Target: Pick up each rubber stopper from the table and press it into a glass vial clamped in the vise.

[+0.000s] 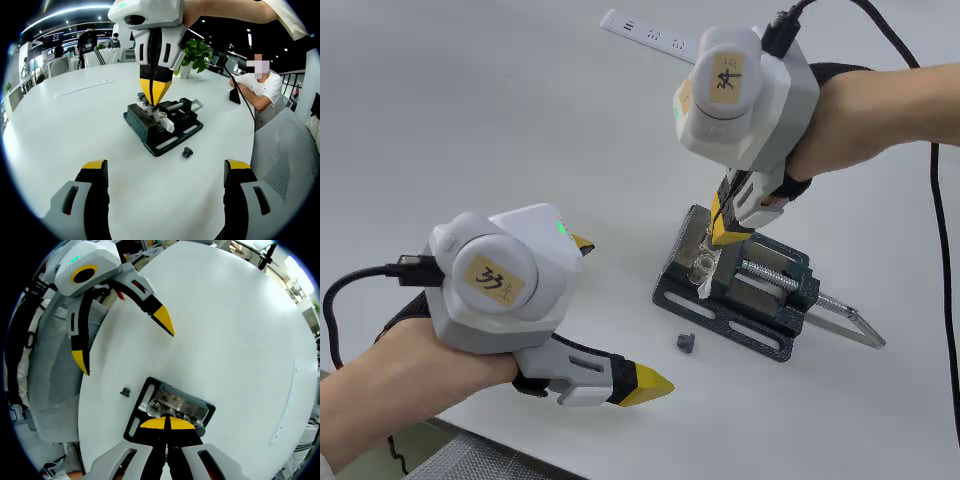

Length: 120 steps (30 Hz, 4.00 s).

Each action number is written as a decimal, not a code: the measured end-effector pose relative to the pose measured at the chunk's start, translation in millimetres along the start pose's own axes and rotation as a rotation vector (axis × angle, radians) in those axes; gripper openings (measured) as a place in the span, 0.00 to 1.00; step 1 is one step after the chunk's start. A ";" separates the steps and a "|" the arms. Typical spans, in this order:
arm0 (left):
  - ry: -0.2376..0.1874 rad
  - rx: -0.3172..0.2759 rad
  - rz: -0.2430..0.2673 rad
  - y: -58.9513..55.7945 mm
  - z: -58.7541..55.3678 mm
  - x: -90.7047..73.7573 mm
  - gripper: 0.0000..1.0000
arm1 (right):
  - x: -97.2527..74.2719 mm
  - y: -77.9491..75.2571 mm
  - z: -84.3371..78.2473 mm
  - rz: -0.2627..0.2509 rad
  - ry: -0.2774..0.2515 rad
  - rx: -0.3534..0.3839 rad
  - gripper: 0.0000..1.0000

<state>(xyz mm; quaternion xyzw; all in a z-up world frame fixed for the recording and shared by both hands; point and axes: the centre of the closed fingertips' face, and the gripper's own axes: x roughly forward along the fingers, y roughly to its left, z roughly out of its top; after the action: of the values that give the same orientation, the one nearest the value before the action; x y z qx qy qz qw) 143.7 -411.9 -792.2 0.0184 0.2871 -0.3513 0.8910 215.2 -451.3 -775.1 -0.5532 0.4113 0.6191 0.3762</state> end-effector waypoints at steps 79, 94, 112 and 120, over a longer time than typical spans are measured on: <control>-0.008 0.050 0.071 -2.6 27.3 -27.3 0.96 | -13.8 -3.7 -9.9 -0.209 -0.457 0.215 0.01; -0.002 0.042 0.077 -0.6 25.4 -26.9 0.96 | -9.1 -2.8 -3.5 -0.149 -0.463 0.230 0.00; 0.006 0.030 0.068 -1.5 20.8 -25.0 0.95 | -5.2 0.2 0.9 -0.139 -0.421 0.195 0.00; 0.006 0.025 0.065 0.7 20.5 -23.7 0.95 | -3.7 1.5 1.3 -0.198 -0.369 0.119 0.00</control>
<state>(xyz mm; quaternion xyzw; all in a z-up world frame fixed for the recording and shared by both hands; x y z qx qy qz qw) 140.4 -401.6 -762.8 0.0401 0.2846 -0.3256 0.9008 213.7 -450.7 -771.3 -0.4450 0.3151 0.6444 0.5361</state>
